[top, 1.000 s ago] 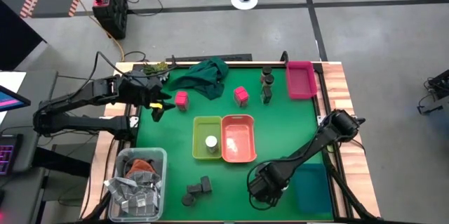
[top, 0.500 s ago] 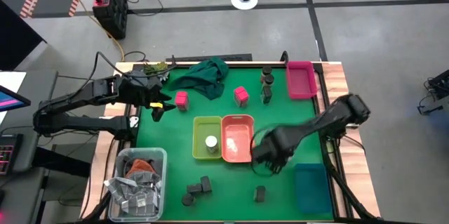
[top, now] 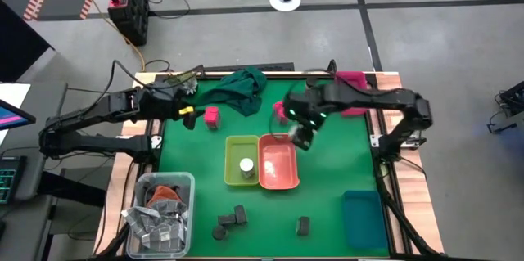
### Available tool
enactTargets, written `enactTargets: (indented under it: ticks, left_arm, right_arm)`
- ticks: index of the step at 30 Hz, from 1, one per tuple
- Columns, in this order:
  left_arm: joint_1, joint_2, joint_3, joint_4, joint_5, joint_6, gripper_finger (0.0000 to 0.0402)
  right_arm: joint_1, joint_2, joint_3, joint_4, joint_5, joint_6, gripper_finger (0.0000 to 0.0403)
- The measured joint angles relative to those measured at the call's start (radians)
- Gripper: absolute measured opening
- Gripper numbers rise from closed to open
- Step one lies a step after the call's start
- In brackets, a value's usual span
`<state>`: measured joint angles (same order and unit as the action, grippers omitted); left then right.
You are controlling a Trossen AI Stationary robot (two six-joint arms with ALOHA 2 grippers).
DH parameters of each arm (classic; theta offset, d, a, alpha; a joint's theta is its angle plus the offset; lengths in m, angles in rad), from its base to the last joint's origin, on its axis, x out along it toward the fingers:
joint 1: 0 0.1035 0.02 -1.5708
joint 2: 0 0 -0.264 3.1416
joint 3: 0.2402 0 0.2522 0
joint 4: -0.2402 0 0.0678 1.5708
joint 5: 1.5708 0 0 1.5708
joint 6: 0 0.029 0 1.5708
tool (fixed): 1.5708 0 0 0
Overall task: Sort spices by type
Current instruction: Put the white seasoning bottle into the green bin
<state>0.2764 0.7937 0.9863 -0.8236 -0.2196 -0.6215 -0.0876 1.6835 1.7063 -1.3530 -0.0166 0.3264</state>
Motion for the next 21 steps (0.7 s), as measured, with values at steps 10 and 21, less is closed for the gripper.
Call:
enactTargets:
  ticks: [10,21]
  left_arm:
    - [0.000,-0.017,0.000,0.024,-0.079,-0.174,0.0214]
    - [0.000,-0.159,0.000,-0.062,-0.148,-0.191,0.0214]
  right_arm:
    - [0.001,0.357,0.452,0.004,0.018,-0.434,0.0228]
    - [0.037,0.561,0.640,-0.043,-0.018,-0.522,0.0228]
